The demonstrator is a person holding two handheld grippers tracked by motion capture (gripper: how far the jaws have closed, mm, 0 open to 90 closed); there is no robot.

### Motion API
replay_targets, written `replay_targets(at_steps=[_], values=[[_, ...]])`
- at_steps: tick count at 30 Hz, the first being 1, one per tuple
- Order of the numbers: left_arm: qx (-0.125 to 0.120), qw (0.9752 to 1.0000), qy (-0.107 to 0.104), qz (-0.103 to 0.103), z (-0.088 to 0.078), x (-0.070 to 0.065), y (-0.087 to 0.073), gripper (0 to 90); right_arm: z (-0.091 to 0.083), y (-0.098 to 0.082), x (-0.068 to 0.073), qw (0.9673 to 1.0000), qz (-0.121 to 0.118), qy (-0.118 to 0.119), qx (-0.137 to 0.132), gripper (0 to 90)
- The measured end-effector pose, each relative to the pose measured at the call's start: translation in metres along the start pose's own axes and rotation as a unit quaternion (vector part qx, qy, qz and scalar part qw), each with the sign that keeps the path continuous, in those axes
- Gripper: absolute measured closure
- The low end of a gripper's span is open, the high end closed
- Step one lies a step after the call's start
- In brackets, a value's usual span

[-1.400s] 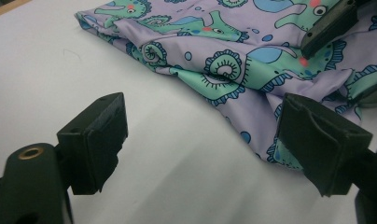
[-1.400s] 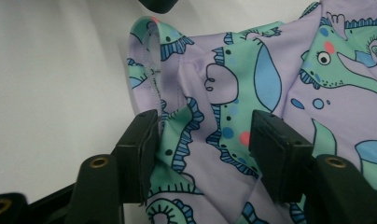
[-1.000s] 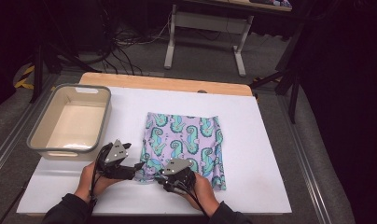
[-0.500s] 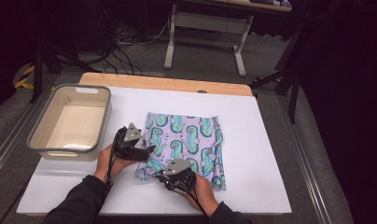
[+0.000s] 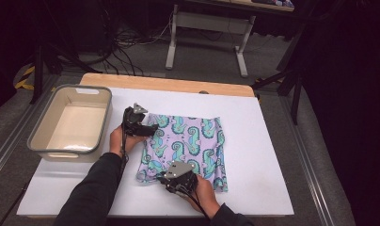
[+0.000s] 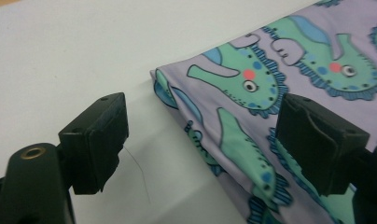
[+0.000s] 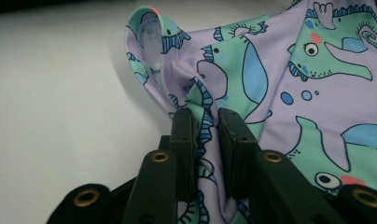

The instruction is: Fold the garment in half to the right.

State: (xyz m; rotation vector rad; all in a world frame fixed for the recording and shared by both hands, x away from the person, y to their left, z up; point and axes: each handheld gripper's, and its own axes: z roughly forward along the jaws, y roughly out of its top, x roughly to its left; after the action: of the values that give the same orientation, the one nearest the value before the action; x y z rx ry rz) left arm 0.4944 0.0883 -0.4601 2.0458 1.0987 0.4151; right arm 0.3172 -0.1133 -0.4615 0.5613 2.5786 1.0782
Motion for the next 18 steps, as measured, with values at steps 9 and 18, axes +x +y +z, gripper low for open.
replay_targets(at_steps=[9, 18], values=[[0.032, 0.9994, -0.005, 0.013, 0.0106, 0.0010, 0.0083, 33.7, -0.0003, 0.0001, 0.0001, 1.0000, -0.001, 0.000, 0.000, 78.3], [0.021, 0.9993, -0.026, 0.014, 0.0083, 0.0028, 0.0071, 79.7, -0.0035, -0.0007, 0.0010, 1.0000, -0.006, 0.000, -0.007, 82.1]])
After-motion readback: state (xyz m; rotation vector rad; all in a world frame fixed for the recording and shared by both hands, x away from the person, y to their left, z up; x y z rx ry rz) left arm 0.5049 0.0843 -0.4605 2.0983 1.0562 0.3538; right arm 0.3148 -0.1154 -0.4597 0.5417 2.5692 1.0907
